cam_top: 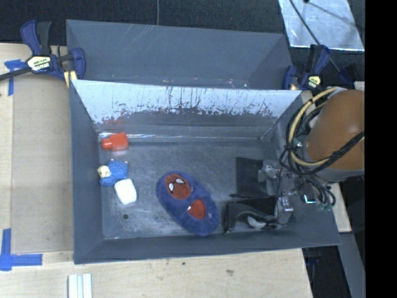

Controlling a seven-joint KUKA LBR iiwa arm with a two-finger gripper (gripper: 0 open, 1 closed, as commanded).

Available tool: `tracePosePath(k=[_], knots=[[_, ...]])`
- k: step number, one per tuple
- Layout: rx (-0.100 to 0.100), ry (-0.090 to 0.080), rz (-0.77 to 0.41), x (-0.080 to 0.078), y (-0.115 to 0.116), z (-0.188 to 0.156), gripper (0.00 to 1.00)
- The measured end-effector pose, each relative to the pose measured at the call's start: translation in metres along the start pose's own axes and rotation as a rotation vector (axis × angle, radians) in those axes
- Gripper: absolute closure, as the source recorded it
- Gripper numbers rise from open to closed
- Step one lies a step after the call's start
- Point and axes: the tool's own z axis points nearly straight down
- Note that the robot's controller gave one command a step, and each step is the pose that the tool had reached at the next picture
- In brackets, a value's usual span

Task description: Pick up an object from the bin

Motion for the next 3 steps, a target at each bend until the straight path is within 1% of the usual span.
tracePosePath(k=[1,2,3], knots=[[0.005,0.024,0.004,-0.016,0.057,0.083,0.0],[0.003,0.007,0.008,-0.02,0.058,0.08,1.0],[0.004,-0.018,0.042,-0.022,-0.004,-0.078,1.0]])
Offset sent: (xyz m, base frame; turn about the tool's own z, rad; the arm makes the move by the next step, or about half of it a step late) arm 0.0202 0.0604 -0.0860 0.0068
